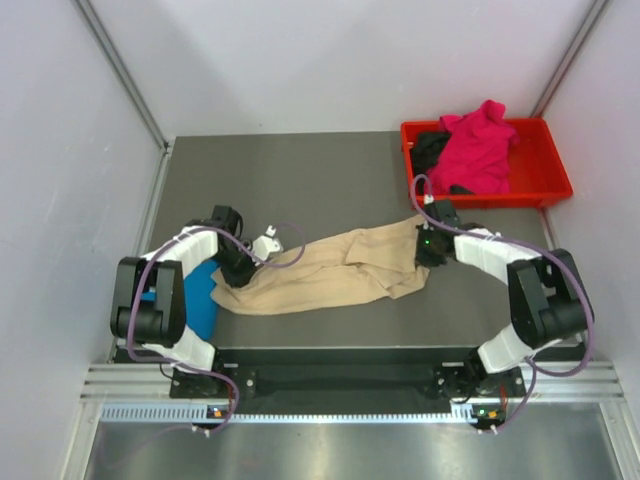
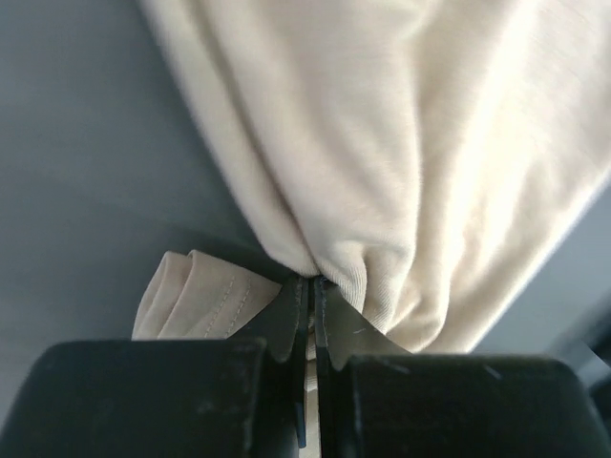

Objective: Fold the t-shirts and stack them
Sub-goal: Fold the tshirt

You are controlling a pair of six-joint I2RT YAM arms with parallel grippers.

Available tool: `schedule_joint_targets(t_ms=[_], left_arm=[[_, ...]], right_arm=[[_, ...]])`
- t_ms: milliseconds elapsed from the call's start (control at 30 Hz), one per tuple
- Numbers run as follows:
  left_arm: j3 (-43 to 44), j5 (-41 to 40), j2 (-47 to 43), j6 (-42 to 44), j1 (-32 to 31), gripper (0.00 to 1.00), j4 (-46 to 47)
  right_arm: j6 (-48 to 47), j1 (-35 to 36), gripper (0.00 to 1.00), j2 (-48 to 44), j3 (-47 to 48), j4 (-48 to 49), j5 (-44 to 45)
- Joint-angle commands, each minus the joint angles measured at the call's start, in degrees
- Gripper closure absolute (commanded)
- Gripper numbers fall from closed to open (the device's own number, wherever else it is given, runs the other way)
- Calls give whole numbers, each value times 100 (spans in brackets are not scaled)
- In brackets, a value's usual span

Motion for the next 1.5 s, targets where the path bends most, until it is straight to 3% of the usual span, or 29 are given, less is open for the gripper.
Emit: schedule_joint_targets(t_ms=[0,400,633,833,1000,1200,1467], left_arm=[[-347,367,-198,655,24,98,-1840],[-497,999,-340,928,33,97,-2149],[-426,1833,-331,130,-2,96,-1394],[-374,1862,-384,-152,-125,95,-1138],[21,2098,98,-548,-274,94,-1137],[399,2422,609,-1076,-828,93,-927],[671,2739,1285,-690,-1417,93,-1381]], right_arm=[[-232,422,100,379,483,31,-54],[-681,678,100,2347,2988,-365,-28],[-1225,625,100,3814,5199,-865,253],[-1261,555,100,4887,6853,-1253,140],[-1068,406,100,5695,7927,-1235,17],[-233,212,100,6268,8869,-358,-458],[57,186,98,6822,9713,803,-336]])
